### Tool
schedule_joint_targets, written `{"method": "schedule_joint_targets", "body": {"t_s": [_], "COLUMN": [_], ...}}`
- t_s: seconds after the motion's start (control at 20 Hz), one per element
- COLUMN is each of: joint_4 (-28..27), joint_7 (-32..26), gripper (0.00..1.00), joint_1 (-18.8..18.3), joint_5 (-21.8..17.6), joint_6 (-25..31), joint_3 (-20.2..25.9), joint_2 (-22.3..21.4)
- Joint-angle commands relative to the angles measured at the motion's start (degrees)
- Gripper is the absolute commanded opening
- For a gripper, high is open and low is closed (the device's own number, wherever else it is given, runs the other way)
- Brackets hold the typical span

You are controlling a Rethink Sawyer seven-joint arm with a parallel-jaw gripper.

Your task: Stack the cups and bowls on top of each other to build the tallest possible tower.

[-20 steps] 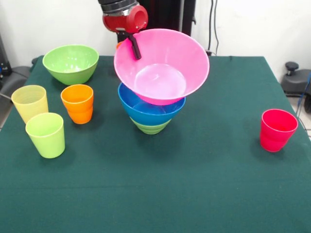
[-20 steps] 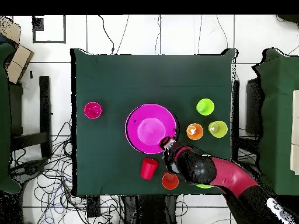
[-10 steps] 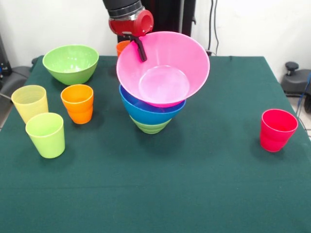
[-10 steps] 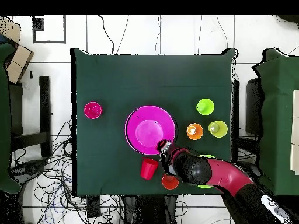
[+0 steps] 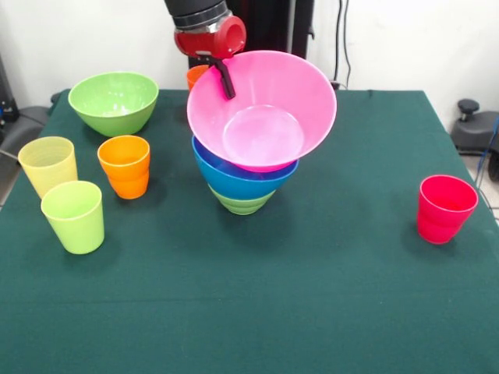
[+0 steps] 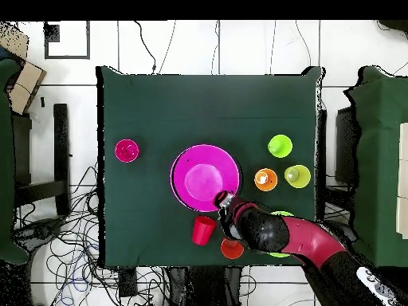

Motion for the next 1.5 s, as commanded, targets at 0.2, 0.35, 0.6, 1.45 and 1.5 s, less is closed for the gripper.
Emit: {"method": "schedule_joint_targets", "body": {"t_s": [0.2,0.35,0.6,1.45,1.5], "joint_4": [-2.87,-2.76,-2.75,-5.19,-5.45], "joint_7": [-0.57,-0.95,-1.66,-0.64,-0.58], "gripper": [0.0,0.0,0.0,0.0,0.0], "joint_1": [0.3,-0.37,-1.29,0.36,0.54], "joint_5": [-3.59,-3.2,-2.76,-2.96,-2.88], "joint_6": [-1.65,-0.88,0.5,-0.58,-0.41], "joint_3": [-0.38,0.3,1.1,-0.17,-0.3], "joint_2": [0.65,0.03,-0.98,0.41,0.39]}}
